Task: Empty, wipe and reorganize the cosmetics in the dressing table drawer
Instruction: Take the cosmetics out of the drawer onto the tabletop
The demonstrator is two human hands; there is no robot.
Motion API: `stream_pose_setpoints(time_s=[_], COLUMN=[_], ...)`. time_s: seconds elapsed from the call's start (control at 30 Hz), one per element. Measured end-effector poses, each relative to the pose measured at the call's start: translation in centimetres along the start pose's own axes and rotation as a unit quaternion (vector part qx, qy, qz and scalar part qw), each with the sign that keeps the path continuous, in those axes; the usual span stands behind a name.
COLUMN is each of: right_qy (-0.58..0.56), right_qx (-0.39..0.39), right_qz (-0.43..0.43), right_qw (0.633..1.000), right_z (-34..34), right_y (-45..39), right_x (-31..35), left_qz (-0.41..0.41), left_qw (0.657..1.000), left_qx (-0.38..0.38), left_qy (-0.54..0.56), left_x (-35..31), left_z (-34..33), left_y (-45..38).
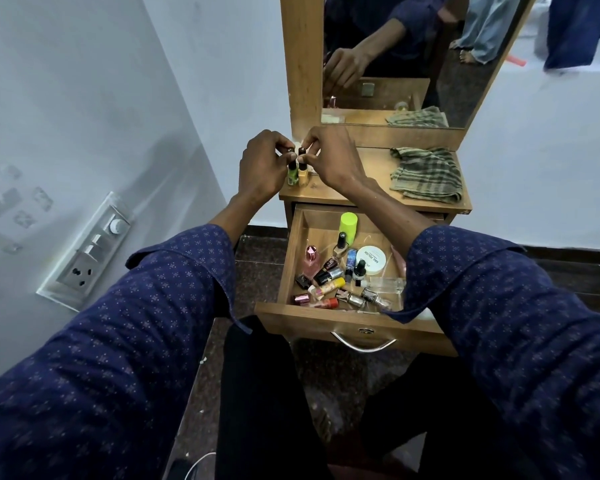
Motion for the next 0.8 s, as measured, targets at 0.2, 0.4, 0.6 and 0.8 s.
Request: stream_pose_setpoints(time_s=[0.2, 0.4, 0.6, 0.8], right_qy=[-0.007, 0.029, 0.128, 0.169], right_qx=[0.016, 0.016, 0.111, 0.183], right_qz=[-0.018, -0.012, -0.016, 0.005], right_qw=[1.0, 0.999, 0.985, 0.968], right_z=[0.4, 2.0, 1.5, -0.4], right_y=[1.0, 2.9, 7.2, 12.4], right_x=[-1.1, -1.9, -3.9, -5.0], left_qz=[-0.003, 0.011, -0.011, -0.025], left_qw=[1.0, 1.0, 0.981, 0.965], left_qx=[0.023, -0.002, 0.193, 0.255], left_qy=[-0.017, 0.002, 0.01, -0.045], left_x=[-0.1, -0.7, -1.1, -0.5], left_z=[-0.2, 0.7, -2.3, -3.8], left_y=[1.1, 4.7, 9.6, 14.0])
Point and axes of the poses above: each hand's wrist, its own y-axis away from the middle knuckle, its own z-axis out of the back of the hand, x = y × z, the point moved 7 cm from there along -y, towards the middle knuckle, and after that the axes turned 1 degree about y, right-handed, at the moved point
